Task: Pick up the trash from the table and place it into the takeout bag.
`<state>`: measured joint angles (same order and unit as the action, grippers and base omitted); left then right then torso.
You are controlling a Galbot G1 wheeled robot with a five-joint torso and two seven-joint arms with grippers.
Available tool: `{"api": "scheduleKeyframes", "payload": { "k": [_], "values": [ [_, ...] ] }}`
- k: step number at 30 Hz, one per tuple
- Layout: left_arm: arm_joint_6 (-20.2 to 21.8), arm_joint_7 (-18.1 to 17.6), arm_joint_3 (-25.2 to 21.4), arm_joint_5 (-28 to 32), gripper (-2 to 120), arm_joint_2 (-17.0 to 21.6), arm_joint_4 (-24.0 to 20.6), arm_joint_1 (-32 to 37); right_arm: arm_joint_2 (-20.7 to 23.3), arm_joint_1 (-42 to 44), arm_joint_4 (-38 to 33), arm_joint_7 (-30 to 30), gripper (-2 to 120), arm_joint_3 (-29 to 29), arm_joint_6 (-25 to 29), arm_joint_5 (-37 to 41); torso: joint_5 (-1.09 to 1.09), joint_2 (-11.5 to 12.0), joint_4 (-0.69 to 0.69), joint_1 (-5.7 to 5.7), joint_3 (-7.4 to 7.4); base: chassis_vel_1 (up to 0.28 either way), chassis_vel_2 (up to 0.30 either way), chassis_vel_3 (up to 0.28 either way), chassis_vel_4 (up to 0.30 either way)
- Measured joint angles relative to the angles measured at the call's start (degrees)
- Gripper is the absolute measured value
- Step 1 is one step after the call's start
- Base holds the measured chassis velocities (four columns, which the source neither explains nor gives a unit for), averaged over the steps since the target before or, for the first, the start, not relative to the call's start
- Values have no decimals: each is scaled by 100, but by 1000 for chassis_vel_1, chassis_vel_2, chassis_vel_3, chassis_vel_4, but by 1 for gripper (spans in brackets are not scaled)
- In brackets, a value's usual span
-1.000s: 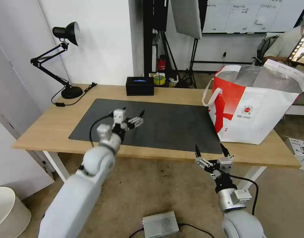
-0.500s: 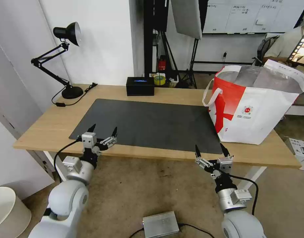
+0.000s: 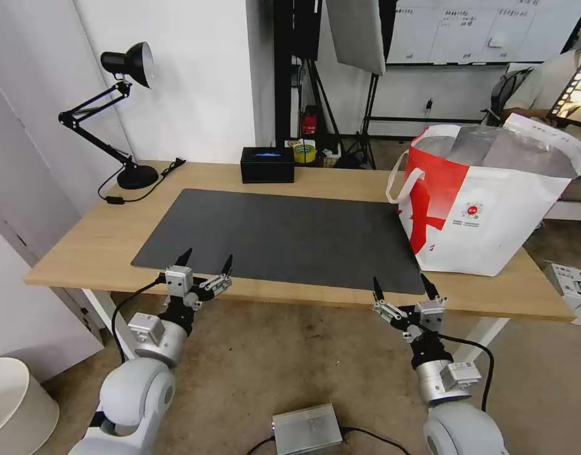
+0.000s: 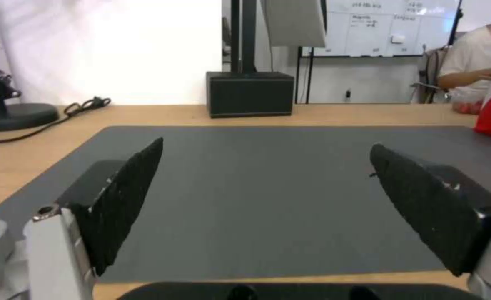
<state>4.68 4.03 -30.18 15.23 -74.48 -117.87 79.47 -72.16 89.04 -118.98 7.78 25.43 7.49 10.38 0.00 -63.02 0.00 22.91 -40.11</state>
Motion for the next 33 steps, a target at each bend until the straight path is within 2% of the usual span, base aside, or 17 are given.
{"api": "scheduleKeyframes", "payload": {
  "k": [23,33],
  "values": [
    [-300,122,42,-69,100,-176,79,155,0,0,0,0,100,0,0,0,0,0,0,0,0,0,0,0,0],
    [-307,130,48,-108,100,-185,87,172,0,0,0,0,100,0,0,0,0,0,0,1,0,0,0,0,0]
  ]
}}
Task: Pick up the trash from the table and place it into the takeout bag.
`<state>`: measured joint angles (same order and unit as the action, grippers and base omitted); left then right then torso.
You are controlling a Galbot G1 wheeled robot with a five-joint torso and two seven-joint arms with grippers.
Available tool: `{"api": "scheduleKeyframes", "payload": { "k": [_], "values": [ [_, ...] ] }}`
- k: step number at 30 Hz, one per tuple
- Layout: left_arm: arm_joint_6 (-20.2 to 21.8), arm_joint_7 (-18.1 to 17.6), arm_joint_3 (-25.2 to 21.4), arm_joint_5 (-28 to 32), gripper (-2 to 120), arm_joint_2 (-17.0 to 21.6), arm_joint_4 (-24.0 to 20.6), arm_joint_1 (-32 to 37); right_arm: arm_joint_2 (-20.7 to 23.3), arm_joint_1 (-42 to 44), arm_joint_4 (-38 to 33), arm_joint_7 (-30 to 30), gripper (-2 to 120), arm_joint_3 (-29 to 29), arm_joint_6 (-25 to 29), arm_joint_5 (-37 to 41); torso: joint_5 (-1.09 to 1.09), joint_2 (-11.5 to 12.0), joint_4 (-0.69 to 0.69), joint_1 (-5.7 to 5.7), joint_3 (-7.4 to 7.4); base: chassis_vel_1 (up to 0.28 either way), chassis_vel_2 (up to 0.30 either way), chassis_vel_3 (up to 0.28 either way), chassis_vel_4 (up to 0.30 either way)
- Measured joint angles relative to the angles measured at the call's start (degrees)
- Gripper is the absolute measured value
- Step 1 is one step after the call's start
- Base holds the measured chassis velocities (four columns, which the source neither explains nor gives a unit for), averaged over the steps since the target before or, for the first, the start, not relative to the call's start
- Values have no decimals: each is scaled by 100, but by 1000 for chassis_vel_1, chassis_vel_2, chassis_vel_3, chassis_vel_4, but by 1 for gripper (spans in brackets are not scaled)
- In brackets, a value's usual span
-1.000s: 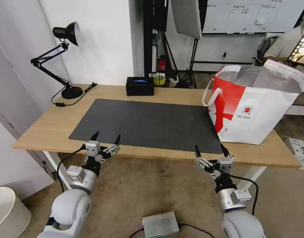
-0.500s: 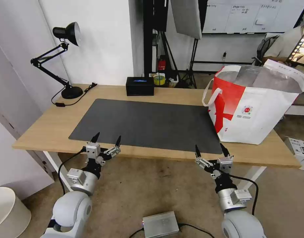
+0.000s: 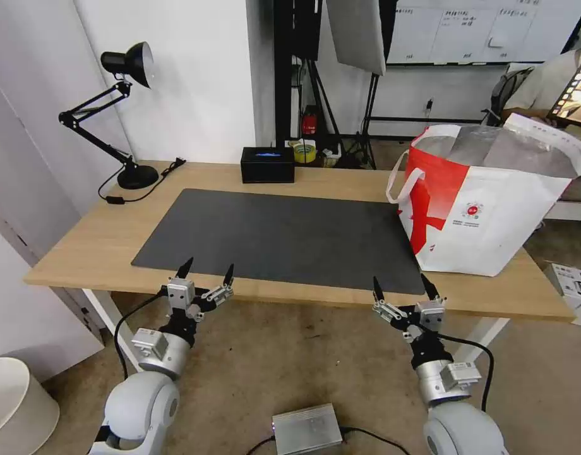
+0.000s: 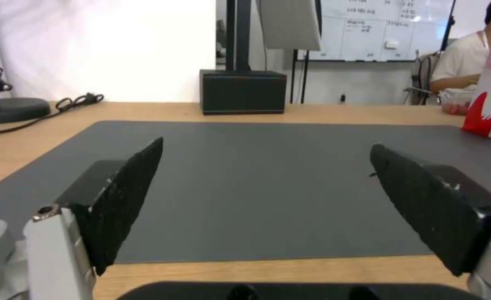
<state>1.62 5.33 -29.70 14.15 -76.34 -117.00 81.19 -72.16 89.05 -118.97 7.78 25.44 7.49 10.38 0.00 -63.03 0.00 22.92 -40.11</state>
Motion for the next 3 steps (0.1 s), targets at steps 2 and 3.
{"api": "scheduleKeyframes", "payload": {
  "k": [2,3],
  "values": [
    [0,0,0,0,100,0,0,0,0,0,0,0,100,0,0,0,0,0,0,0,0,0,0,0,0],
    [0,0,1,0,100,0,1,0,0,0,0,0,100,0,0,0,0,0,0,0,0,0,0,0,0]
  ]
}}
